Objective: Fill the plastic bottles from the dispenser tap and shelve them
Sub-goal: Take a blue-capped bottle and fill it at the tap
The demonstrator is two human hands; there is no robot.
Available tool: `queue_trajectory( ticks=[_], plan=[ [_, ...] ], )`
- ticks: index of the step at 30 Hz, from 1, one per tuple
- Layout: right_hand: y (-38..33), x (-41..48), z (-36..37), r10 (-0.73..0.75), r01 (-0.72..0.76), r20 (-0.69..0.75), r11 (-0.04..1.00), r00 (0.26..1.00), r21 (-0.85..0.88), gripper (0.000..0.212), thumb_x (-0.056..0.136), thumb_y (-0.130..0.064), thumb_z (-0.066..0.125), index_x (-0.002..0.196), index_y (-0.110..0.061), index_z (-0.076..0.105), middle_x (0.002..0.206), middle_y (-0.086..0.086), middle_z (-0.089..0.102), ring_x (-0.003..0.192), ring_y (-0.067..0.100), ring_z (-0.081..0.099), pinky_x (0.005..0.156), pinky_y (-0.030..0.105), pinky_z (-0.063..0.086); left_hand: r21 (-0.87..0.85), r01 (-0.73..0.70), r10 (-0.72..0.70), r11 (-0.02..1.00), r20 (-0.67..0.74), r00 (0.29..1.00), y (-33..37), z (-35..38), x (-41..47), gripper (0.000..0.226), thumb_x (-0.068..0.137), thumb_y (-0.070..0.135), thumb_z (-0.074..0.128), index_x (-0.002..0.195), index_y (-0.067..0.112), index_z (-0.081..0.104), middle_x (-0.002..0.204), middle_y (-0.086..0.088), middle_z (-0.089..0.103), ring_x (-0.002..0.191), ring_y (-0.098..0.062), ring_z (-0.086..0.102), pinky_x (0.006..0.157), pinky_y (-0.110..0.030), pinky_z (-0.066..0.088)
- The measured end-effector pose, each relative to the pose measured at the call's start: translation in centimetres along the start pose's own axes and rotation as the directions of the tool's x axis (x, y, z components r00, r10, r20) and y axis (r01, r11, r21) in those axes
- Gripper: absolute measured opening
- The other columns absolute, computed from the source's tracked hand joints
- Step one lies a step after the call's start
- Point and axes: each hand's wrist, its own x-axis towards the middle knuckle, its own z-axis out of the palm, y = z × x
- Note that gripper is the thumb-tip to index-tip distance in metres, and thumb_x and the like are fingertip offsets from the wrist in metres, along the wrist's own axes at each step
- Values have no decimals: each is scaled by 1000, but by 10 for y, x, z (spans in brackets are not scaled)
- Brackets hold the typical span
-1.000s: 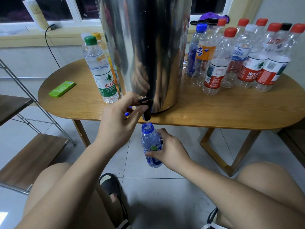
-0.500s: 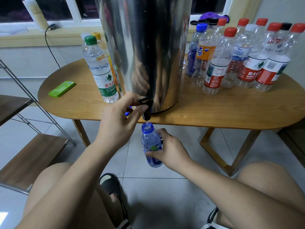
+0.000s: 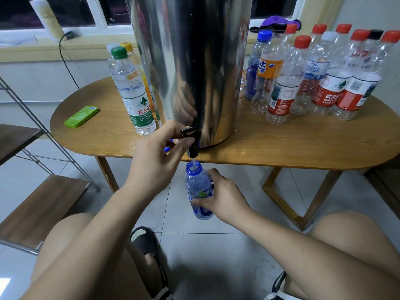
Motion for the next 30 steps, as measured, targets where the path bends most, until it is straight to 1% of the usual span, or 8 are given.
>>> queue_trajectory(
  ticks=[11,16,22,30],
  plan=[
    [0,-1,0,-4,4,5,1000,1000,18,75,70,-54,96,128,-34,53,122,-13,72,106,14,70,89,39,63,-3,1,-1,1000,-3,1000,0,0,0,15,106,19,72,120,15,73,106,8,76,98,-18,69,81,-44,56],
    [0,-1,1,-3,3,3,1000,1000,29,74,71,-52,95,129,-32,53,121,-12,72,106,14,70,89,40,63,6,-3,3,1000,8,1000,-1,0,0,16,106,21,71,121,15,73,107,5,76,100,-21,69,81,-47,56],
    [0,-2,0,-13,13,1,999,1000,38,75,73,-49,95,132,-31,54,123,-11,72,108,13,70,90,38,62,-4,4,-4,1000,1,1000,0,0,0,15,106,19,72,120,14,74,107,6,76,99,-19,69,81,-43,55],
    [0,-1,1,-15,15,1,999,1000,40,77,72,-51,95,133,-31,53,126,-11,72,109,14,70,91,40,63,-2,-3,3,1000,0,1000,0,0,0,15,106,19,71,120,14,73,107,5,76,100,-21,69,80,-47,56]
  ],
)
